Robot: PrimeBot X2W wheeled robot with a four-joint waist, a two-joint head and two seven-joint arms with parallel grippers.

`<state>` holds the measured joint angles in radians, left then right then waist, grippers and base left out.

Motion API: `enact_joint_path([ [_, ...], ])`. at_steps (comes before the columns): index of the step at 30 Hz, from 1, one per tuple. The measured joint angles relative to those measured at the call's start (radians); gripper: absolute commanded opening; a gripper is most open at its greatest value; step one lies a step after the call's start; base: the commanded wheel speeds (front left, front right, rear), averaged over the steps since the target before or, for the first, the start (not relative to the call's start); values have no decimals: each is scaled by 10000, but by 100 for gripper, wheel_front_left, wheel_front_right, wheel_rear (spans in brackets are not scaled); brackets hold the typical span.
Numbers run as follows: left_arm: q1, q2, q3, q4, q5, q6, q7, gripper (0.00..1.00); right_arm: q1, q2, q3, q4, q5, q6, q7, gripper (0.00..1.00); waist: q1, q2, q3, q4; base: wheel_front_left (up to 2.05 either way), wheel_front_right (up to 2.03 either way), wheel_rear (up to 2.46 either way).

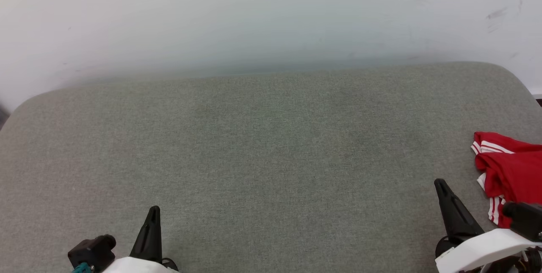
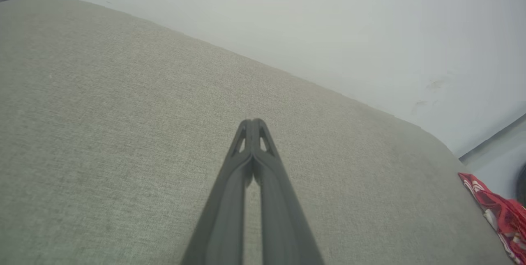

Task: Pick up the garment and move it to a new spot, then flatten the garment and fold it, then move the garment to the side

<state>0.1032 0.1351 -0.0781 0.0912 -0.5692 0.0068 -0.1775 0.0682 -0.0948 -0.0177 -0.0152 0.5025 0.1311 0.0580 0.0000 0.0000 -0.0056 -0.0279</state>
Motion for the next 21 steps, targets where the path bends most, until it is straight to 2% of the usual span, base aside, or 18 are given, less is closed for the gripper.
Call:
enact_joint_path([
  [21,-558,-169,428,439,-3030,-387,729,0,-466,44,-171,738,3208,-2,67,0,0,0,17,55,0,0,0],
])
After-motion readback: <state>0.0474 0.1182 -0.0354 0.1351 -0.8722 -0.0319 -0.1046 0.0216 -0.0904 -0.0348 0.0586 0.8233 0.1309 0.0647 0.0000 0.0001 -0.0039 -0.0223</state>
